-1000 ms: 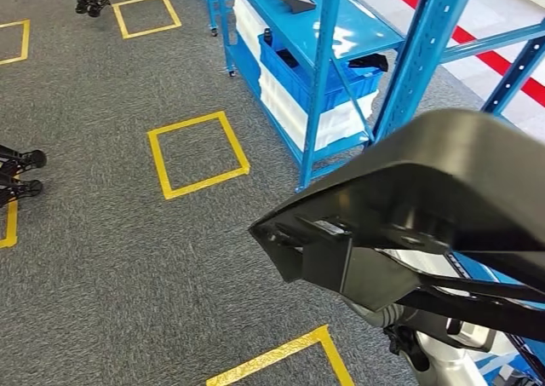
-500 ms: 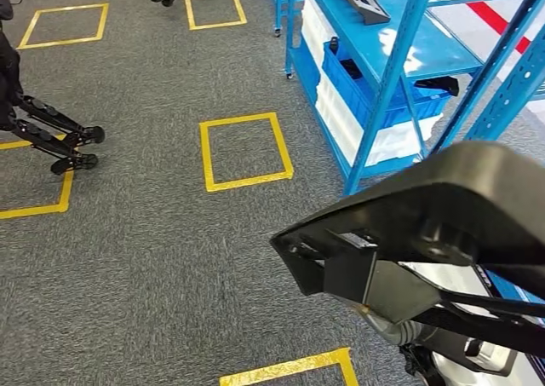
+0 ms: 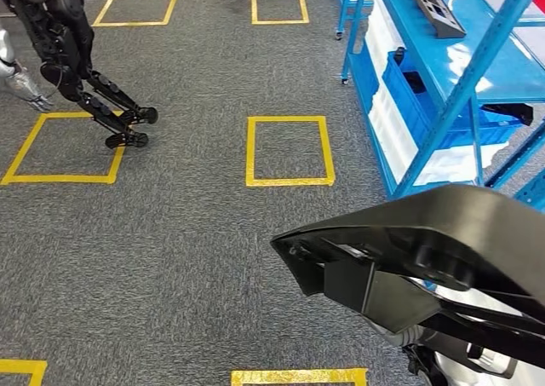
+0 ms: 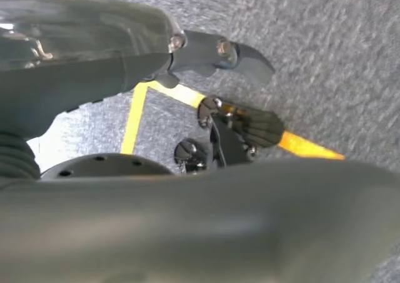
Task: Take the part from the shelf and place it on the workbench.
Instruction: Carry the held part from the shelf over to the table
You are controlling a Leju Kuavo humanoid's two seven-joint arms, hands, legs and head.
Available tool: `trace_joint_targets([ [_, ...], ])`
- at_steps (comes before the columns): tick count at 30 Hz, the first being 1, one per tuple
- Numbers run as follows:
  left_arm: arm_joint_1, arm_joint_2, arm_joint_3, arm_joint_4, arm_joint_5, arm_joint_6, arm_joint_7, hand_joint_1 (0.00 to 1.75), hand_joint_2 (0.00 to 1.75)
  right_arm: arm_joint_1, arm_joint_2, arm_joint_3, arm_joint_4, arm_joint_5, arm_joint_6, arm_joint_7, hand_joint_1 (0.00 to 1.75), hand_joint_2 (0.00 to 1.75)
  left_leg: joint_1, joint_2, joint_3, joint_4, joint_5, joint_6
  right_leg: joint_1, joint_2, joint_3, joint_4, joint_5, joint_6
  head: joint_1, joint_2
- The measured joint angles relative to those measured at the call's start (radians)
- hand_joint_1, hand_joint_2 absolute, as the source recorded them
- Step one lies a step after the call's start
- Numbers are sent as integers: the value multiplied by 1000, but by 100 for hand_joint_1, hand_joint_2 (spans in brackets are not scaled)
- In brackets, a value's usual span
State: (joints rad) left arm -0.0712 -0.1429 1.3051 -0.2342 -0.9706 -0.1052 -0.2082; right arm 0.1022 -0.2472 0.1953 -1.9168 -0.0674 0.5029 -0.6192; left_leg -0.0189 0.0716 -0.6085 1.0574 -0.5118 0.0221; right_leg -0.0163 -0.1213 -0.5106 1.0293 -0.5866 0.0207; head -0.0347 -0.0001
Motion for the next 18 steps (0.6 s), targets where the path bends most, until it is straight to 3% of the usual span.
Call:
trace_joint_targets([
  [1, 0, -1, -1, 0, -1, -1, -2, 0, 175, -1, 0, 0, 0, 1, 0, 0, 175, 175, -1, -11, 0, -4, -1, 5, -1, -11, 5, -3, -2, 5, 0, 0],
  [2, 2, -1, -1, 0, -1, -1, -4, 0, 175, -3, 0, 0, 0, 1, 0, 0, 175, 175, 0, -22, 3, -10, 1, 10, -3, -7, 10, -2, -8, 10, 0, 0],
  [4, 1, -1, -1, 0, -2, -1, -9, 0, 175, -3, 0, 0, 0, 2, 0, -3, 175, 175, 6, -43, 14, -22, 5, 22, -6, 43, -2, 44, -42, 15, 1, 0],
  [6, -3, -2, -2, 0, -2, -2, -12, 0, 175, 0, -1, -2, 0, 3, 0, -4, 175, 175, 9, -66, 18, -25, 5, 30, -7, 101, -63, 165, -100, 14, 2, 0],
  [7, -4, -4, -2, 0, -2, -2, -12, 0, 175, 3, -1, -2, 0, 4, 0, -5, 175, 175, 8, -79, 18, -25, 4, 32, -6, 112, -99, 227, -120, 14, 2, 0],
  [8, -4, -5, -3, 0, -2, -2, -12, 0, 175, 4, -2, -2, 0, 5, 0, -5, 175, 175, 8, -93, 20, -24, 3, 32, -6, 116, -126, 264, -122, 15, 2, 0],
  [9, -4, -6, -3, 0, -2, -2, -12, 0, 175, 5, -2, -2, 0, 5, 0, -5, 175, 175, 8, -107, 22, -24, 2, 32, -5, 118, -137, 266, -104, 15, 2, 0],
  [10, -3, -6, -3, 0, -2, -2, -12, 0, 175, 5, -2, -2, 0, 5, 0, -5, 175, 175, 8, -121, 26, -24, 0, 31, -5, 121, -129, 229, -68, 16, 2, 0],
  [12, -3, -6, -3, 0, 1, -2, -13, 0, 175, 4, -2, -2, 0, 6, 3, -4, 175, 175, 9, -149, 33, -20, -6, 25, -9, 157, -85, 102, 14, 17, 2, 0],
  [13, -4, -6, -3, 0, 3, -3, -14, 0, 175, 4, -2, -2, -1, 6, 6, -4, 175, 175, 9, -162, 33, -17, -9, 22, -12, 179, -66, 51, 36, 17, 2, 0],
  [15, -3, -6, -2, 0, 12, -8, -17, 0, 175, -3, -1, 1, -1, 7, 13, 2, 175, 175, 11, -184, 26, -15, -8, 13, -12, 206, -52, 16, 39, 13, 1, 0],
  [17, 2, -6, 0, 0, 22, -16, -19, 0, 175, -20, 4, 9, -1, 9, 17, 16, 175, 175, 15, -196, 20, -14, -8, 4, -10, 187, -49, 9, 39, 3, 1, 0],
  [18, 3, -6, 2, 0, 27, -18, -19, 0, 175, -32, 8, 16, -1, 10, 18, 24, 175, 175, 15, -183, 15, -4, -16, 0, -11, 174, -46, 7, 39, -3, 0, 0],
])
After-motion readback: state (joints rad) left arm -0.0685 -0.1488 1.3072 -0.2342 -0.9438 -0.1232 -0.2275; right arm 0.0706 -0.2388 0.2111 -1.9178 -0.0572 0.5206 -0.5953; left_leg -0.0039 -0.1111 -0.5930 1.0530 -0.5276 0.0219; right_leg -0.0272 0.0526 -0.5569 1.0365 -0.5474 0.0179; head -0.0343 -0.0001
